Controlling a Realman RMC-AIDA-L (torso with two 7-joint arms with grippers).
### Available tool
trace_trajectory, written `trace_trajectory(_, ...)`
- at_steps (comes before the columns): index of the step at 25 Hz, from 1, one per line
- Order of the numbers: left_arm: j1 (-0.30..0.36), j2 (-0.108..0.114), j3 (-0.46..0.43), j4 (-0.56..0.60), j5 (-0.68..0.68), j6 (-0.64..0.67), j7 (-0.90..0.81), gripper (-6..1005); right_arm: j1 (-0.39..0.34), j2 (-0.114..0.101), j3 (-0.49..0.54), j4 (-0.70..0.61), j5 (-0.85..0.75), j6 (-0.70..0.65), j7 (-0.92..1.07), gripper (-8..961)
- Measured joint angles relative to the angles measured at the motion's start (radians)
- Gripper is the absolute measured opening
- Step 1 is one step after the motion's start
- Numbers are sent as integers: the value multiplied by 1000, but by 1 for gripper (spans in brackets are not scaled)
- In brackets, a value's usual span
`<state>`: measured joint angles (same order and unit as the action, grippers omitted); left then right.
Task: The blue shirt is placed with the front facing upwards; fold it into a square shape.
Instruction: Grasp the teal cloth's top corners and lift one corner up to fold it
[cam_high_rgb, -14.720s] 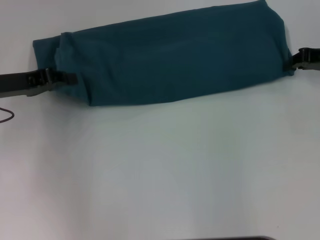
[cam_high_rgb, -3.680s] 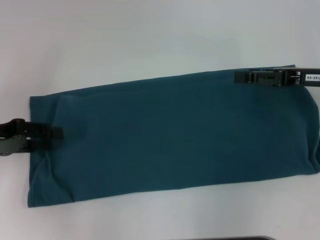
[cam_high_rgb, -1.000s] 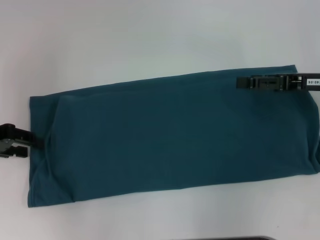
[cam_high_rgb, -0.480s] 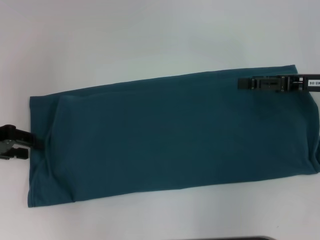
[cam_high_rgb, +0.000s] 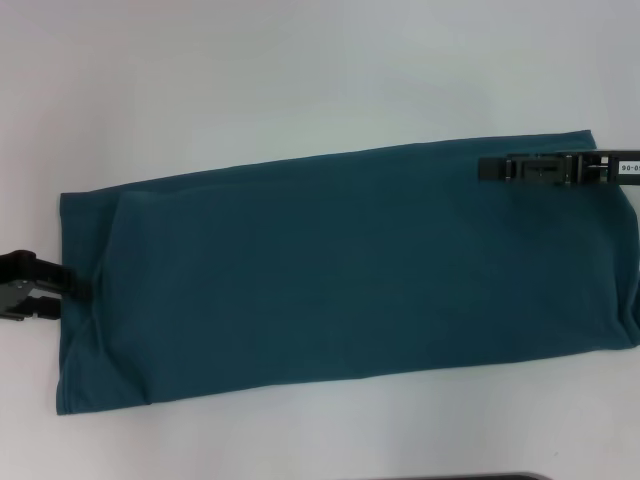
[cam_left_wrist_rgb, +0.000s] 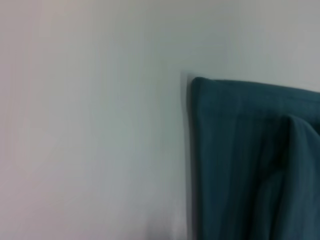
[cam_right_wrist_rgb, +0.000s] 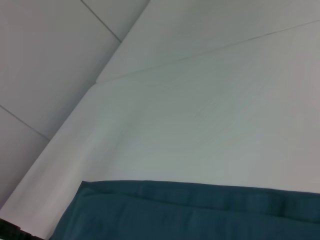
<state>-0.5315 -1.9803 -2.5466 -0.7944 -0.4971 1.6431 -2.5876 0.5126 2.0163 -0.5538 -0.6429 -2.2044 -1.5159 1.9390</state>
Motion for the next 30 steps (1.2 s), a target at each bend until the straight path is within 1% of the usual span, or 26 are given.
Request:
trace_trajectory(12, -6, -2, 0, 26, -9, 2, 1, 566, -2, -5, -1, 3, -1, 0, 0, 894)
trace_trajectory(13, -11, -6, -3, 32, -10, 8, 3, 566, -2, -5, -2, 3, -1, 0, 0, 894)
trace_trajectory(20, -29, -8, -4, 63, -23, 16, 7, 567, -2, -5, -2, 3, -3, 2, 0, 895)
trace_trajectory(26, -45, -15, -1, 76, -91, 55, 20, 567, -2, -5, -1, 3, -3, 2, -5, 895)
trace_trajectory(30, -63, -23, 0, 100, -106, 62, 28, 566, -2, -5, -1, 4, -3, 2, -8, 895)
